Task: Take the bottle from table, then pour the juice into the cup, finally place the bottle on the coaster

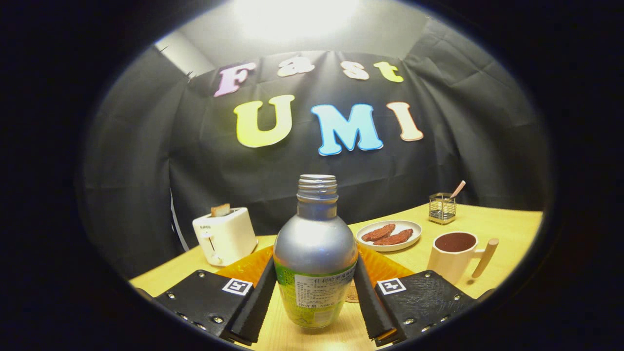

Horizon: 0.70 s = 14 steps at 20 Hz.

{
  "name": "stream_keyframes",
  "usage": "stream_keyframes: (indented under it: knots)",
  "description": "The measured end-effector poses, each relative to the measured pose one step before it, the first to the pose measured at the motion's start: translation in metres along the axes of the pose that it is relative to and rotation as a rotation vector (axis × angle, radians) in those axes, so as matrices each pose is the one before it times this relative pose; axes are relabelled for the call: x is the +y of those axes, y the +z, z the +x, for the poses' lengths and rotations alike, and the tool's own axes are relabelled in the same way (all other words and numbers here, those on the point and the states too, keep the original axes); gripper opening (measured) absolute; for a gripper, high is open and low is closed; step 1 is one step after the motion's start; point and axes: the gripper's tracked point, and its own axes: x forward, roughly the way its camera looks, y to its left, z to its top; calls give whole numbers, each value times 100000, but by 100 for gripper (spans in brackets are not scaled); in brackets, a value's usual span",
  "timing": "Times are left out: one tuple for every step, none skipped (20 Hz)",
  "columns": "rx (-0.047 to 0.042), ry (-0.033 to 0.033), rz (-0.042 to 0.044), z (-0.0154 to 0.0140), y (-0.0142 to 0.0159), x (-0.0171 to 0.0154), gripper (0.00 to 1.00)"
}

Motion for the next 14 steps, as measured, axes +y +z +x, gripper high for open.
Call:
stream_keyframes:
  knots:
    - [65, -93, 5387, 393, 113, -386, 78]
    - [207, -751, 4989, 325, 196, -566, 79]
    - [4, -610, 4307, 185, 215, -520, 78]
    - [180, -58, 3802, 229, 254, -336, 78]
    - [402, 193, 3121, 231, 12, -124, 78]
    - [1199, 686, 2922, 451, -3, -174, 78]
    - [997, 1055, 3004, 115, -232, 17, 78]
    - [467, 1241, 2966, 185, 21, -53, 78]
    - [148, 1062, 3329, 159, 216, -59, 78]
    - [65, 1147, 3958, 130, 234, -37, 78]
    - [-236, 1142, 4305, 20, 255, -72, 78]
    - [-354, 817, 4228, 285, 305, -60, 78]
    - [-253, 176, 3953, 224, 360, -257, 78]
    - [-602, -223, 3360, 139, 184, -302, 78]
